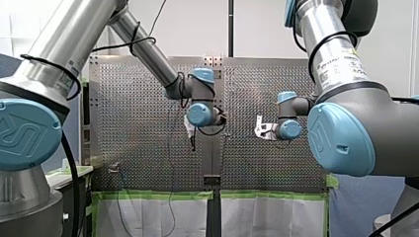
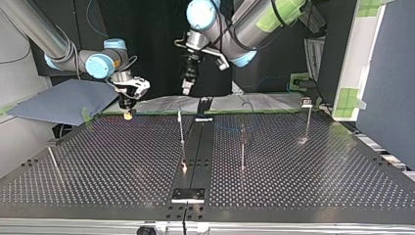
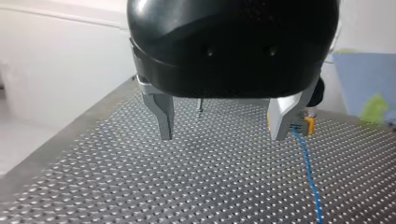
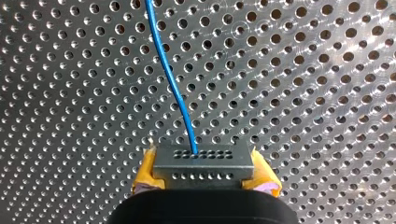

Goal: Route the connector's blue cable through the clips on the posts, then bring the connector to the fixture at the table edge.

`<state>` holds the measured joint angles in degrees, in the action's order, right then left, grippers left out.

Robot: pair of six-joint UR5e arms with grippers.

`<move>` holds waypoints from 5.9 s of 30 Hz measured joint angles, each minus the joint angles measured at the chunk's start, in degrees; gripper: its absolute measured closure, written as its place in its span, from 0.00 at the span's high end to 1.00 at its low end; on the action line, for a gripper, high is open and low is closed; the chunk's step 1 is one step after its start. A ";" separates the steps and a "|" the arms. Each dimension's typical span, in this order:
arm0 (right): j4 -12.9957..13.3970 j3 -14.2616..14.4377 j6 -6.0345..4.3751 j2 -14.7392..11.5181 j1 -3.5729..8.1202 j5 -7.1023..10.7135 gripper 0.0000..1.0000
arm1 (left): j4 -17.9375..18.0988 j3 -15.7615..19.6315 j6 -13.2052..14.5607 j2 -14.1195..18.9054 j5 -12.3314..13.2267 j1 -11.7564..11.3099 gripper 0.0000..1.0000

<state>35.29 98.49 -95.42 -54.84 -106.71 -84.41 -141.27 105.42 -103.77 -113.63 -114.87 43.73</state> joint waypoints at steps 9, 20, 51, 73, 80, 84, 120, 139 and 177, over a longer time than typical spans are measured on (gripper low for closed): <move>0.03 0.00 -0.63 -0.01 0.28 0.08 0.00 | 3.74 4.56 0.54 4.56 1.82 0.50 1.00; 0.27 0.01 -0.67 -0.01 0.47 -0.12 0.00 | 9.11 10.02 -4.00 10.02 5.25 0.00 1.00; -0.05 -0.66 -0.67 -0.06 0.78 0.28 0.00 | 16.77 25.30 -3.60 12.74 2.90 -2.63 1.00; -5.96 -5.07 -0.61 -5.66 1.56 -0.55 0.00 | 17.49 35.22 -1.48 12.60 1.37 -3.39 1.00; -5.96 -5.09 -0.72 -9.44 2.13 -0.64 0.00 | 17.75 35.35 -1.22 12.61 1.30 -3.44 1.00; -6.64 -5.25 -0.75 -11.57 2.68 -1.27 0.00 | 18.22 35.36 -1.23 12.61 1.35 -3.49 1.00; -13.47 -6.40 2.47 -14.79 11.44 -8.12 0.00 | 18.58 35.37 -1.44 12.62 1.72 -4.02 1.00; -11.78 -9.30 2.88 -11.11 15.28 0.57 0.00 | 17.26 35.37 -2.24 12.62 1.81 -4.07 1.00; -9.18 -8.97 1.19 -9.24 20.67 18.69 0.00 | 16.13 35.37 -2.84 12.62 1.63 -4.08 1.00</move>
<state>26.10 89.52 -94.23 -64.08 -86.04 -65.72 -125.14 140.79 -106.61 -101.01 -113.25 39.64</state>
